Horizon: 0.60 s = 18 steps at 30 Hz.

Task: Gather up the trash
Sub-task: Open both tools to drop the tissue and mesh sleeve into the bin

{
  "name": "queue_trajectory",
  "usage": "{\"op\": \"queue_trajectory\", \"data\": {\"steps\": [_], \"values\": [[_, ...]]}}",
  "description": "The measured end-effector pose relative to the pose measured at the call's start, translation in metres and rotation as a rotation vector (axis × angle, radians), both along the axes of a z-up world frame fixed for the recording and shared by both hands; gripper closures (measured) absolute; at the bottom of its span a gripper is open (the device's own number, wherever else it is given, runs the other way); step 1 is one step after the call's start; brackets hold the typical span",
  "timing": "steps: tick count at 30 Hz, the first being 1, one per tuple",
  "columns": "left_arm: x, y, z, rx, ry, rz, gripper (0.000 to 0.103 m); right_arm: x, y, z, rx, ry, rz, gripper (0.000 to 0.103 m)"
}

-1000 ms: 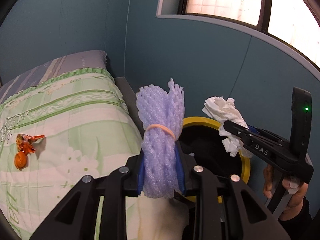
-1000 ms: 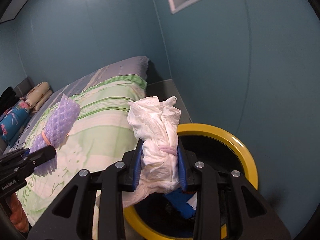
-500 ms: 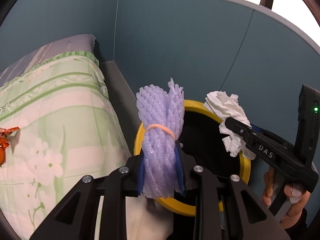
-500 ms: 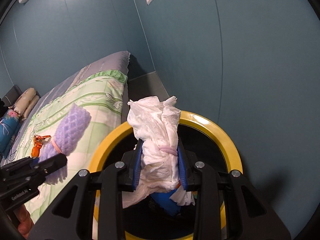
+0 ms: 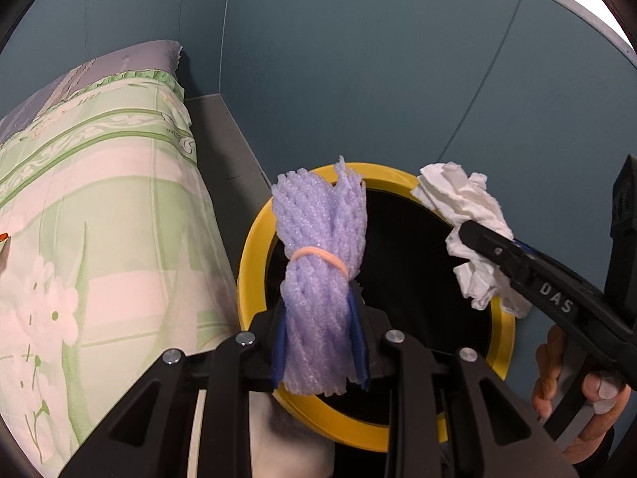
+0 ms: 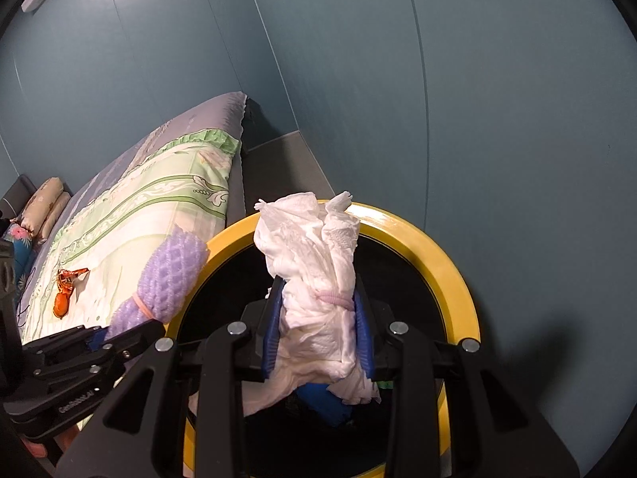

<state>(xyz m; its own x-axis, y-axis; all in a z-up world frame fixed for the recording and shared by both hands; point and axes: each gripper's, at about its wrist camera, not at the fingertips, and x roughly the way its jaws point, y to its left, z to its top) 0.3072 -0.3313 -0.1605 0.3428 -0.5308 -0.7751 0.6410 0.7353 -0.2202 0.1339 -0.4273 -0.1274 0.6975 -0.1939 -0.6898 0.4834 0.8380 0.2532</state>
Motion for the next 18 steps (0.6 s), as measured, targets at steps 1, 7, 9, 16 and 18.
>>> {"op": "queue_trajectory", "data": {"steps": [1,7,9,16,18], "values": [[0.0012,0.0000,-0.0016,-0.002,0.007,-0.002,0.078,-0.0002,0.0000,0.0003,0.000,-0.001,0.000,0.073],[0.0010,-0.0016,-0.0051,-0.013,0.018,-0.012,0.078,-0.0003,0.0009,0.0028,0.001,-0.003,0.001,0.072],[0.0036,-0.0032,-0.0058,-0.021,0.029,-0.012,0.078,-0.0017,0.0012,0.0038,0.000,-0.006,0.001,0.071],[0.0042,0.0032,-0.0063,-0.039,0.031,0.004,0.063,-0.0057,-0.0011,0.0068,0.003,-0.022,-0.017,0.058],[0.0042,0.0063,-0.0055,-0.042,0.029,0.011,0.058,-0.0073,-0.0035,0.0073,0.007,-0.024,-0.026,0.055]]}}
